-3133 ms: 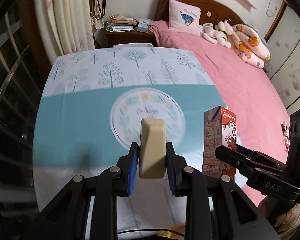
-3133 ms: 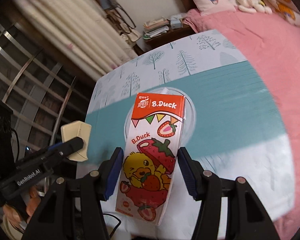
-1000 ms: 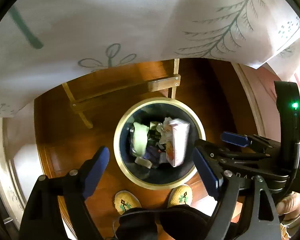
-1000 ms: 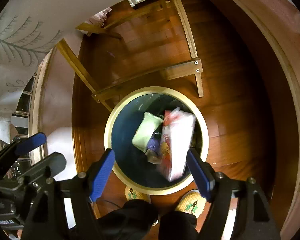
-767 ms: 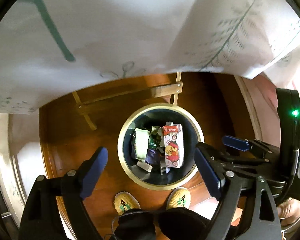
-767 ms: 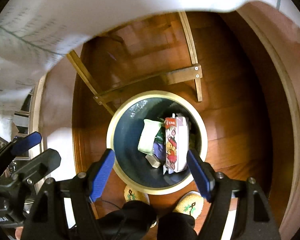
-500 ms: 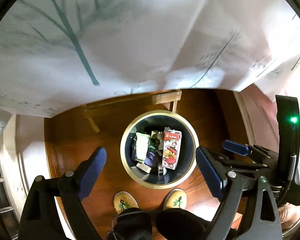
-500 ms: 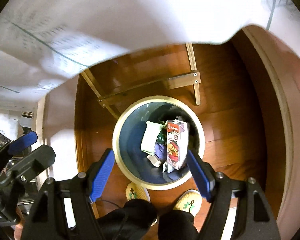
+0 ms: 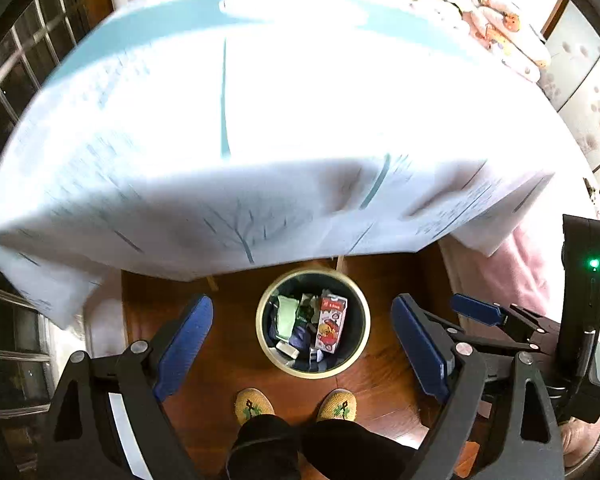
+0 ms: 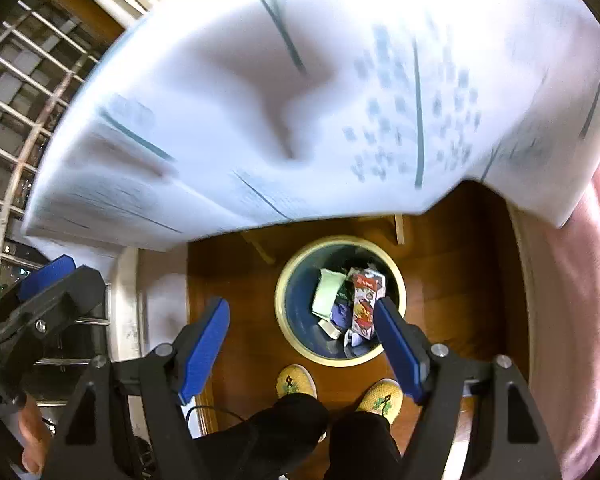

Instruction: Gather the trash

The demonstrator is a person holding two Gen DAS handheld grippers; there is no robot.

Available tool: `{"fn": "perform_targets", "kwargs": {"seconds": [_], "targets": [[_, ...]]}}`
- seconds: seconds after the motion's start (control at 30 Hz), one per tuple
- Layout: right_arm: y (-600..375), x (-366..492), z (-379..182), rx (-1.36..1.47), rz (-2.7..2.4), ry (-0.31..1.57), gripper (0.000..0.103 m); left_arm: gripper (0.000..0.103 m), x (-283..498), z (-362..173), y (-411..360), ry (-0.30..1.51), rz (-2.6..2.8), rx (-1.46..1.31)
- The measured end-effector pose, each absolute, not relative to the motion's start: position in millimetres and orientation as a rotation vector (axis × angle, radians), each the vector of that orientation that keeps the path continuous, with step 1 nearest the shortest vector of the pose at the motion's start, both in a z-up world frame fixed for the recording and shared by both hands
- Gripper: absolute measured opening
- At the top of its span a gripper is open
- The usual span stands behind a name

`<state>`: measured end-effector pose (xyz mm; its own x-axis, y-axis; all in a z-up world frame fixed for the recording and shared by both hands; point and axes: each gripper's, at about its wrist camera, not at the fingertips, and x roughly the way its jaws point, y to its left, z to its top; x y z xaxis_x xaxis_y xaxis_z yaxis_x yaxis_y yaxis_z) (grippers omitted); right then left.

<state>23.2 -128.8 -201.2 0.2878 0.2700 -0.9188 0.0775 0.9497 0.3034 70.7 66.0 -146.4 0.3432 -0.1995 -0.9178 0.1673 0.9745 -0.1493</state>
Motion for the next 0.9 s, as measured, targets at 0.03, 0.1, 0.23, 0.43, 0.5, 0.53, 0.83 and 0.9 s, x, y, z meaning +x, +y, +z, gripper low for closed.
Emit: {"fn": "perform_targets", "kwargs": {"seconds": [0.03,0.1,0.23,0.43,0.5,0.53,0.83,0.9], "targets": [[-128.3,24.0,-189.9,0.306,0.138,1.268,0.075,0.09,70.4,-138.1,67.5,1.19,-0.237,-0.029],[-127.1,25.6,-167.4,0.287,0.145,1.249,0.075,0.09,70.4,-117.3,70.1,1.177,-0.232,-0.026],[-125.9,29.4,-120.4,0.249,0.153,1.209,0.075,0.09,69.8,-72.4,74.8,1.133,-0.208,-0.029],[-127.8,36.9,-51.6,0.224,0.169,1.154,0.075,0.09,68.5,-15.4,81.6,1.06,-0.167,-0.038],[-127.1,37.8,-31.4,0.22,0.17,1.133,0.075,0.09,70.2,2.1,84.3,1.045,-0.151,-0.043],[-126.7,38.1,-22.1,0.22,0.172,1.123,0.075,0.09,70.4,8.8,85.2,1.037,-0.146,-0.048],[-119.4,34.8,36.7,0.192,0.159,1.018,0.075,0.09,64.8,54.4,88.3,0.977,-0.08,-0.077],[-119.1,33.9,44.1,0.189,0.156,1.002,0.075,0.09,62.3,59.2,87.0,0.97,-0.071,-0.072]]}}
